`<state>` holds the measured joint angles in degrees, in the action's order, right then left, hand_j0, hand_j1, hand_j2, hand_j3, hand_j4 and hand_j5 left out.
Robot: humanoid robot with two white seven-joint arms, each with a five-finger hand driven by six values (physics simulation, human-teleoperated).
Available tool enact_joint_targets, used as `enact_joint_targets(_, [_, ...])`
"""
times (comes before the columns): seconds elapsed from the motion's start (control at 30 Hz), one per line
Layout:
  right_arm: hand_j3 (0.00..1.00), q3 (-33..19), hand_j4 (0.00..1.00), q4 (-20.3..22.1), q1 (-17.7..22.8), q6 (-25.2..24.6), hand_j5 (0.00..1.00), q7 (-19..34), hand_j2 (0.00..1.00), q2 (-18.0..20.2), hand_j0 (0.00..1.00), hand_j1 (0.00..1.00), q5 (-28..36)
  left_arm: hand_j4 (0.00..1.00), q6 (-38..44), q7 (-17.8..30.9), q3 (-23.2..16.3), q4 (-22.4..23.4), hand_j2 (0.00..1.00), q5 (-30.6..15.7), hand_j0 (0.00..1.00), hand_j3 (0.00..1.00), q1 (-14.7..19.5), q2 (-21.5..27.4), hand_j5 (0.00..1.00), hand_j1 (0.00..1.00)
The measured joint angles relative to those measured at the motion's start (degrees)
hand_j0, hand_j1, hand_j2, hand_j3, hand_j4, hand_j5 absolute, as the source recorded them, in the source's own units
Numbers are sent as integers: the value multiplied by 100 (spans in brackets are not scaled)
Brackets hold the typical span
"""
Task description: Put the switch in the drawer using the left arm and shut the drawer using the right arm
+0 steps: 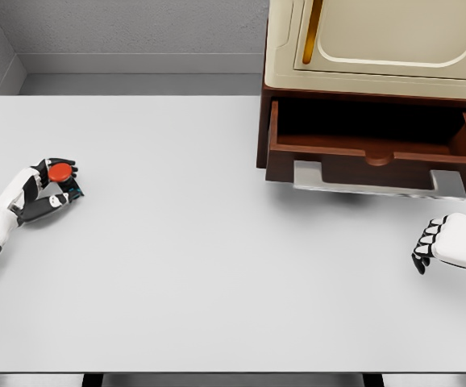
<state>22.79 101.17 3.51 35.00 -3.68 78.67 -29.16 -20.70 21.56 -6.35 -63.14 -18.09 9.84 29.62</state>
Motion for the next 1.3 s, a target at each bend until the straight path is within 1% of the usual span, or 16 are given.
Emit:
enact_joint_targets(0.07, [31,-2,31,2,0,0,31,0,31,1,31,31,-1,49,-3,-1,2,-29,49,8,49,49,9,0,49,49])
enact_joint_targets(0.2, [31,-4,31,0,0,0,31,0,31,3,31,31,-1,49,-6,1,3,-120,49,19,49,49,61,3,49,49])
enact_joint_targets(0.33, [31,-6,31,-1,0,0,31,0,31,3,31,31,-1,48,0,5,0,-350,48,31,48,48,79,3,48,48])
enact_joint_targets(0.4, [31,-23,31,-1,0,0,31,0,31,3,31,31,-2,46,6,6,-8,-454,46,33,46,46,97,3,46,46])
enact_joint_targets(0.6, [31,-82,31,-2,0,0,31,0,31,11,31,31,-1,46,40,10,-35,-754,46,46,46,46,114,5,46,46])
enact_joint_targets(0.87, [31,-95,31,-2,0,0,31,0,31,12,31,31,-1,46,93,9,-131,-1182,46,253,46,46,378,5,46,46])
enact_joint_targets(0.97, [31,-95,31,-2,0,0,31,0,31,12,31,31,-1,46,147,9,-265,-1296,46,286,46,46,589,-21,46,46])
enact_joint_targets(1.1, [31,-95,31,-2,0,0,31,0,31,12,31,31,-1,46,306,9,-432,-1426,46,313,46,46,747,-67,46,46])
enact_joint_targets(1.13, [31,-95,31,-2,0,0,31,0,31,12,31,31,-3,46,354,9,-493,-1453,46,314,46,46,852,-74,46,46])
enact_joint_targets(1.23, [31,-95,31,-2,0,0,31,0,31,12,31,31,-7,46,436,9,-628,-1563,46,380,46,46,870,-116,46,46])
enact_joint_targets(1.3, [30,-96,30,-2,0,0,30,0,30,12,30,30,-8,46,519,10,-684,-1674,46,434,46,46,949,-153,46,46])
